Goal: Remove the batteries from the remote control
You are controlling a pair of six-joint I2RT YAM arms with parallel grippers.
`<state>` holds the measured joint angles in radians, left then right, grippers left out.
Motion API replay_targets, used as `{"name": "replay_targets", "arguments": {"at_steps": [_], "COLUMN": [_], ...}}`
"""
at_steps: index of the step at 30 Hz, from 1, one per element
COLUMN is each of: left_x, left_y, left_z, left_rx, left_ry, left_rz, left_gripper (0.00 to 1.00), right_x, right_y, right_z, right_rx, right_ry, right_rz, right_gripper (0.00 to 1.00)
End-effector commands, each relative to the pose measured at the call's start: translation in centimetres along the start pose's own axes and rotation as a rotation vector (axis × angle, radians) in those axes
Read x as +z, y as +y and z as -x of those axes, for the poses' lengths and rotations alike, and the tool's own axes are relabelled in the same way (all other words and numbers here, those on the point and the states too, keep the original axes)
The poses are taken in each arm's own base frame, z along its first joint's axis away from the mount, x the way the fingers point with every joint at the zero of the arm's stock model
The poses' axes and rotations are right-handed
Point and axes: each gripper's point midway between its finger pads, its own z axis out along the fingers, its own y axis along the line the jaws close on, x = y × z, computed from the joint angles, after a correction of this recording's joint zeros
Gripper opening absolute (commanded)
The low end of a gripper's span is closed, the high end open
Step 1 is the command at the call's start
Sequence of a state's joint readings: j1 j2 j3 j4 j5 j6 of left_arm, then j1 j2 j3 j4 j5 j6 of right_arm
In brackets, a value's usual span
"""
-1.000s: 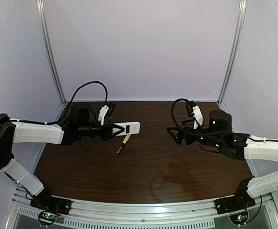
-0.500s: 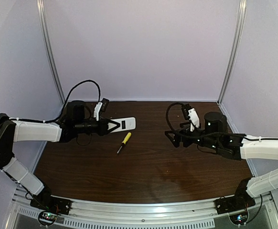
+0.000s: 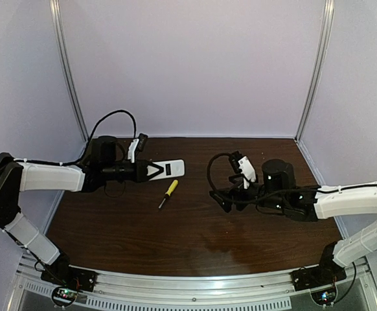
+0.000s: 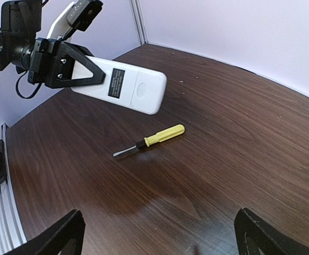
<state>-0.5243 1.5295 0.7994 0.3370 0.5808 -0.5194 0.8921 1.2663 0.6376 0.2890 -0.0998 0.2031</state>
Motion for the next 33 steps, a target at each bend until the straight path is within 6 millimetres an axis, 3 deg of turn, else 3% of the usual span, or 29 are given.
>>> {"name": "replay_targets", "arguments": {"at_steps": [1,15,26,33], "left_x": [-0.9,-1.3,-2.1,-2.4], "left_y": [-1.2,-2.3,-4.0,-5.0], "left_z": [1.8,0.8,0.1,-0.4], "left_rx": [-0.004,-0.075,-0.025,-0.001], "left_ry": [-0.065,-0.066,-0.050,-0.034], "left_rz": [-0.032,-0.111,-0.190,-0.247], "left_gripper": [0.00,0.00,0.00,0.00], "right_x": [0.8,3.0,7.2,7.9], "right_y": [2.0,6.1,6.0,5.2], "right_z": [1.3,1.1,2.2,3.1], "right_rx": [-0.042,-0.053,0.043,0.154], "right_ry": [-0.043,-0.063,-0.039,-0.039], "right_rz": [0.039,0.115,0.052,0.126], "right_gripper": [1.00,0.99,0.97,0.83]}}
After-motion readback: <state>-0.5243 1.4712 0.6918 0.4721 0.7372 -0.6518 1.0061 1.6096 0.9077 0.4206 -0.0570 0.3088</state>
